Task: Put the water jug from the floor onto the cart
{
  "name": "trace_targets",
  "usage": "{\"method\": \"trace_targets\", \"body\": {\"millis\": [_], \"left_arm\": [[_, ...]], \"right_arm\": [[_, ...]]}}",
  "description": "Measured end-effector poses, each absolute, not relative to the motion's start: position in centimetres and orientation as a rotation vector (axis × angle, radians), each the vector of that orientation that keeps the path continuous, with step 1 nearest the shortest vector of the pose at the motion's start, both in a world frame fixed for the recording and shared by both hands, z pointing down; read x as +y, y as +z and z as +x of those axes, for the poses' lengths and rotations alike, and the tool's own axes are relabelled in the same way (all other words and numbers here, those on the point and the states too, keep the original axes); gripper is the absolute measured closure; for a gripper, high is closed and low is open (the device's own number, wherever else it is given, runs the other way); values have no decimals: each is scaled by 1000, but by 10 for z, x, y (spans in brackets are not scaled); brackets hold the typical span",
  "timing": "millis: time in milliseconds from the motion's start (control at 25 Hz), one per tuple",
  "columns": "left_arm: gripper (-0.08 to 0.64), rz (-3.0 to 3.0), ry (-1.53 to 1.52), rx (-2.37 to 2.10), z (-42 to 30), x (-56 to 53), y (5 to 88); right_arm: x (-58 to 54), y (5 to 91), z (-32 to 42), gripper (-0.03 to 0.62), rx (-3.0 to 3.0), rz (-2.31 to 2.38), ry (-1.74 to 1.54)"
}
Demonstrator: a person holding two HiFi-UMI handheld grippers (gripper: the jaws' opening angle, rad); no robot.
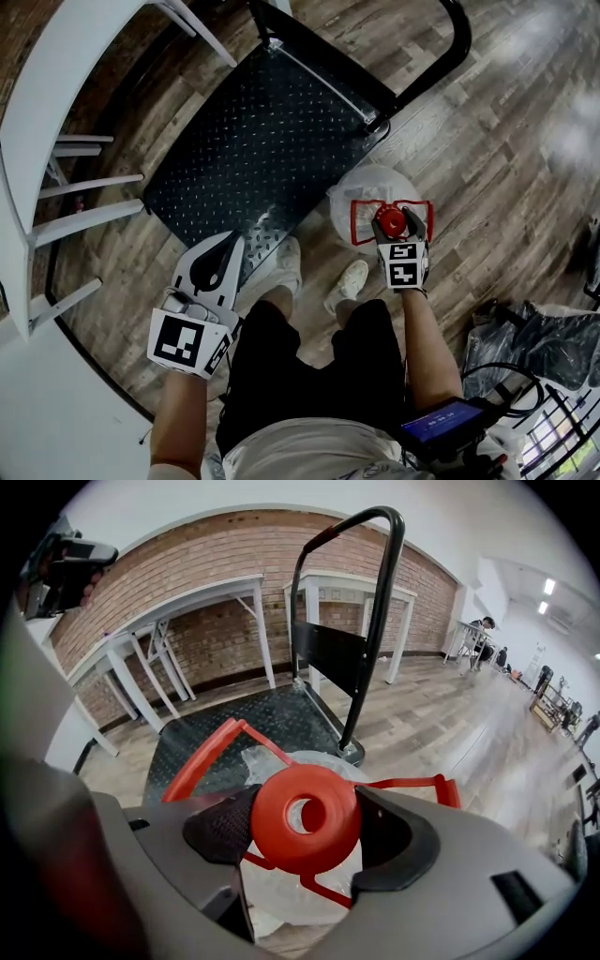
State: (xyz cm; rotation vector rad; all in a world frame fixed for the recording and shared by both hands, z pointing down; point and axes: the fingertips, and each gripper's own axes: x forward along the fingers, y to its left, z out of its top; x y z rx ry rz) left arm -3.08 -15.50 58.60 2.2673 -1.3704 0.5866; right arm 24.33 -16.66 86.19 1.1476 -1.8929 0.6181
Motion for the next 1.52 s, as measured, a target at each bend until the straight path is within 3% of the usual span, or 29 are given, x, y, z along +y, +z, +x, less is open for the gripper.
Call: {"method": "trace_targets", "body": {"millis": [440, 720, 1080, 1520], "left_arm": [[559, 2261, 525, -1421, -46, -155, 556], [558, 2233, 489, -1496, -71, -148, 527], [558, 2051, 411, -1740, -160, -138, 505], [558, 1829, 375, -1888, -262, -79, 513]], "right_arm": [[-161, 751, 254, 278, -1888, 1257, 593], [-170, 655, 220, 278, -1924, 1127, 482], [-218, 594, 125, 278, -2047, 950, 361], [-270, 608, -58, 278, -2209, 710, 245]]}}
